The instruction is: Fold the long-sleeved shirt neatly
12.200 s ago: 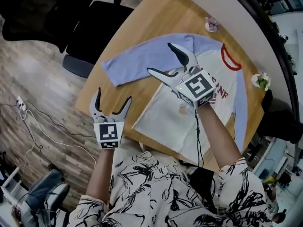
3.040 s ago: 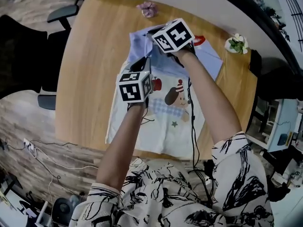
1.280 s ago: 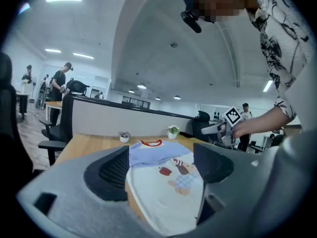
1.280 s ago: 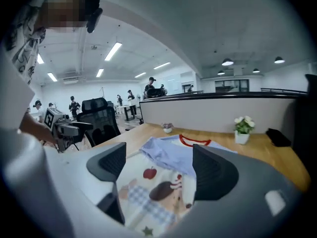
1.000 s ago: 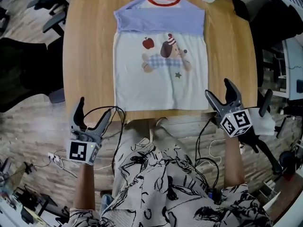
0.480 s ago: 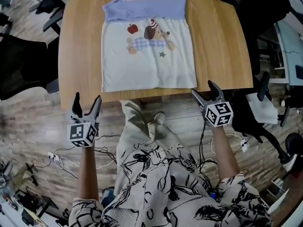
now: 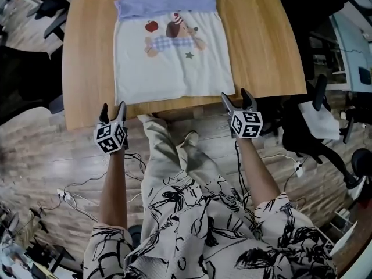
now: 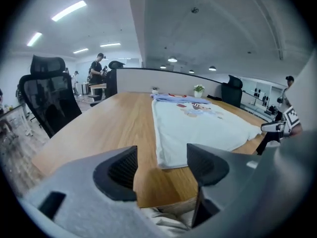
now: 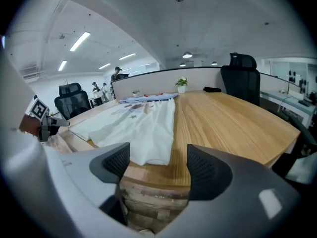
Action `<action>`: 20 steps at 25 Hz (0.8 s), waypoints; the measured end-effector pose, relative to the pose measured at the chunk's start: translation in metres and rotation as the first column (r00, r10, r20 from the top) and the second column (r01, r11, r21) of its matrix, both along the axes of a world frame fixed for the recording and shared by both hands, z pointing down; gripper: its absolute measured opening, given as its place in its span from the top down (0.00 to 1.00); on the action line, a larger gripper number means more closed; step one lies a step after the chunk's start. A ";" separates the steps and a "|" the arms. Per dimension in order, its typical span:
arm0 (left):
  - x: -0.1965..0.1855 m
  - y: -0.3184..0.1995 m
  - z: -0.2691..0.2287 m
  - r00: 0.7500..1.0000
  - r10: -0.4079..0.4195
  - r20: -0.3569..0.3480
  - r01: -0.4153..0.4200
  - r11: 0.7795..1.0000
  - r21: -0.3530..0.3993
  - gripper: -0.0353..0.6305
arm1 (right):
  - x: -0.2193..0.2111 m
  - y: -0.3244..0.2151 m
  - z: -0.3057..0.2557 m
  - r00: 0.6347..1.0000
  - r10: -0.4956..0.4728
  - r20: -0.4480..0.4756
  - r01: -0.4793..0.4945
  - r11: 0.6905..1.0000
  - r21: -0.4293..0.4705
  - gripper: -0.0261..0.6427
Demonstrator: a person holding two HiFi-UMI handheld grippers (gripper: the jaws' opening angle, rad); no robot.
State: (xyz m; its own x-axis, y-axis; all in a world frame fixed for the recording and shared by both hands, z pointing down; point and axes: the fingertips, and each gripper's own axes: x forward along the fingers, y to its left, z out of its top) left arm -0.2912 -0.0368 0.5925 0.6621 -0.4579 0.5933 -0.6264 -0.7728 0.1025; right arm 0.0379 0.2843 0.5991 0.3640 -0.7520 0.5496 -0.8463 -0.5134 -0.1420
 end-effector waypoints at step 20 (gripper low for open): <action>0.002 0.005 0.021 0.992 -0.122 -0.008 0.120 0.983 -0.142 0.89 | 0.005 0.008 0.015 0.998 0.061 0.028 -0.058 0.996 -0.069 0.89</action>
